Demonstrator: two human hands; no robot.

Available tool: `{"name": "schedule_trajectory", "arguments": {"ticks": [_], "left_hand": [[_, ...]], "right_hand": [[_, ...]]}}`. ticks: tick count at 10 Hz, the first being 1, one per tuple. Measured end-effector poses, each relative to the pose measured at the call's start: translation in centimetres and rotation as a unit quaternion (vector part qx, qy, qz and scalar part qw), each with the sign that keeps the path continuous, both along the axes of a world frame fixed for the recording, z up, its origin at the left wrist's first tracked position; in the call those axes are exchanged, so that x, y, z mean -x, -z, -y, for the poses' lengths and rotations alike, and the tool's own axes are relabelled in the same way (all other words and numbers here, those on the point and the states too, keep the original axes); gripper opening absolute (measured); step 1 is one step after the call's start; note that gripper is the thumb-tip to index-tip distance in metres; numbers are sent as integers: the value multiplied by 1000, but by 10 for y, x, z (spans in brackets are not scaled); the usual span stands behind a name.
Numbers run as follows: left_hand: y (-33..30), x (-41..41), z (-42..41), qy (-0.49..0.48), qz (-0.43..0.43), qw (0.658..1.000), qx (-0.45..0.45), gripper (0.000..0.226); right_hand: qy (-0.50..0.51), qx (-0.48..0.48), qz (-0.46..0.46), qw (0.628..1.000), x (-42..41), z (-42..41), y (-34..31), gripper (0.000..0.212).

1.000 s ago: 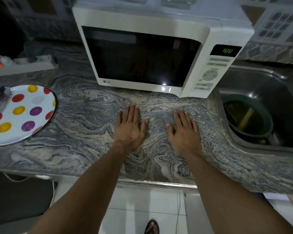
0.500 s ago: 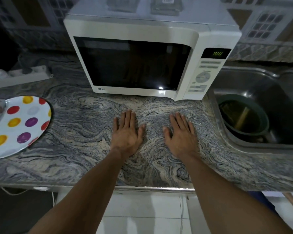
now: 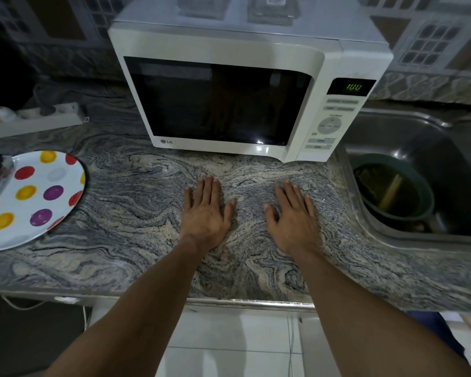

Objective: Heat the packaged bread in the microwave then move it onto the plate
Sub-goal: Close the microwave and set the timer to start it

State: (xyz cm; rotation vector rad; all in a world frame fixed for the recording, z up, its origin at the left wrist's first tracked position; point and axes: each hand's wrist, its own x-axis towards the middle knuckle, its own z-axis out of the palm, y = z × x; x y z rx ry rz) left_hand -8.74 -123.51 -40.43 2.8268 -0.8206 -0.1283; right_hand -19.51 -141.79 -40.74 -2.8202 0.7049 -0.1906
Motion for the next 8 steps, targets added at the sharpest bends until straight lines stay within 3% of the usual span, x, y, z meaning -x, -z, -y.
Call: {"name": "schedule_trajectory", "arguments": {"ticks": [8], "left_hand": [[-1,-1,-1,7,-4,1000,-3,77]], "right_hand": [[5,8,-6,1000,0,0,1,66]]}}
